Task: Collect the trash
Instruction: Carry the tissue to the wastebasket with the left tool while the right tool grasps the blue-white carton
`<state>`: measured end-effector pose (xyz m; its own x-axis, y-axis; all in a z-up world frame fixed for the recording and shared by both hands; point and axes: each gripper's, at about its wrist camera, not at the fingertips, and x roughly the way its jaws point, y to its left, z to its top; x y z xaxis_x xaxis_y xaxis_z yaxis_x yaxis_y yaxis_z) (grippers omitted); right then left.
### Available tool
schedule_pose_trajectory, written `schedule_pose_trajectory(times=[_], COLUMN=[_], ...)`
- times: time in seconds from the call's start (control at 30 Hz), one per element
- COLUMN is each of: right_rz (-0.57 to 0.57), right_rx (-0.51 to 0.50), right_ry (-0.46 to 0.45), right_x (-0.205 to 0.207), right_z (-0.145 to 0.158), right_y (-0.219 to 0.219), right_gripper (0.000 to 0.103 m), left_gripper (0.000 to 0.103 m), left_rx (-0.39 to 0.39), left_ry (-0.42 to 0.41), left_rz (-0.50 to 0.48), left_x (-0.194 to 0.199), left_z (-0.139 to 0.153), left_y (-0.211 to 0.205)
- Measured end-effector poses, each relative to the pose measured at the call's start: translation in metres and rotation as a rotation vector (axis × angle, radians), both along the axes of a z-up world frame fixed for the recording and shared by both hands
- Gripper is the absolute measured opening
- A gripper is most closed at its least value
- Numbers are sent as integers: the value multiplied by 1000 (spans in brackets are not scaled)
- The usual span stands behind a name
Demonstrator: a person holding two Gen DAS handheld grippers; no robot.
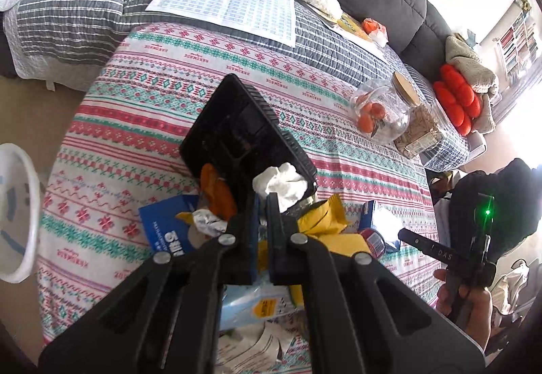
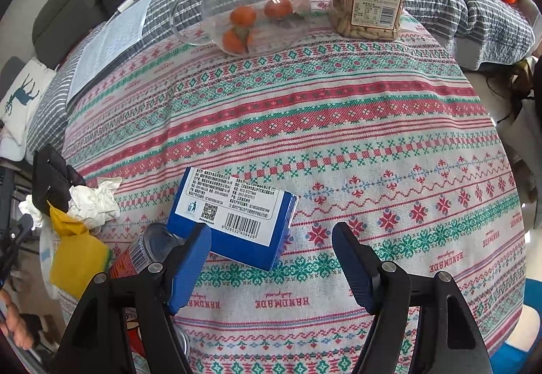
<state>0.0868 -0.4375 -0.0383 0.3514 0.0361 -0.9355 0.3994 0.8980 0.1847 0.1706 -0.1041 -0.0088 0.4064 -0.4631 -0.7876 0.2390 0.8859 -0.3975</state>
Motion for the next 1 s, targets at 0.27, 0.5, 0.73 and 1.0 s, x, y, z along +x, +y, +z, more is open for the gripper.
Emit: schedule_pose_trajectory(times=[0.27,0.5,0.73,1.0], right_rz=[274,506,500,409], right_rx=[-88,-242,-189,-151], right_ry=[73,134,75,25], right_x=[10,35,40,10], right_z=[-4,-39,-42,-15], right_y=[16,48,48,26], right_gripper=[82,85,79,75], left_gripper=[5,5,5,5], left_rx=[18,73,96,101], left_ry=[-26,-25,-10,-25], left_rz=[-19,-67,-77,-51], left_x=[-18,-31,-36,-43], left_z=[10,5,0,7], left_y=[12,20,32,54])
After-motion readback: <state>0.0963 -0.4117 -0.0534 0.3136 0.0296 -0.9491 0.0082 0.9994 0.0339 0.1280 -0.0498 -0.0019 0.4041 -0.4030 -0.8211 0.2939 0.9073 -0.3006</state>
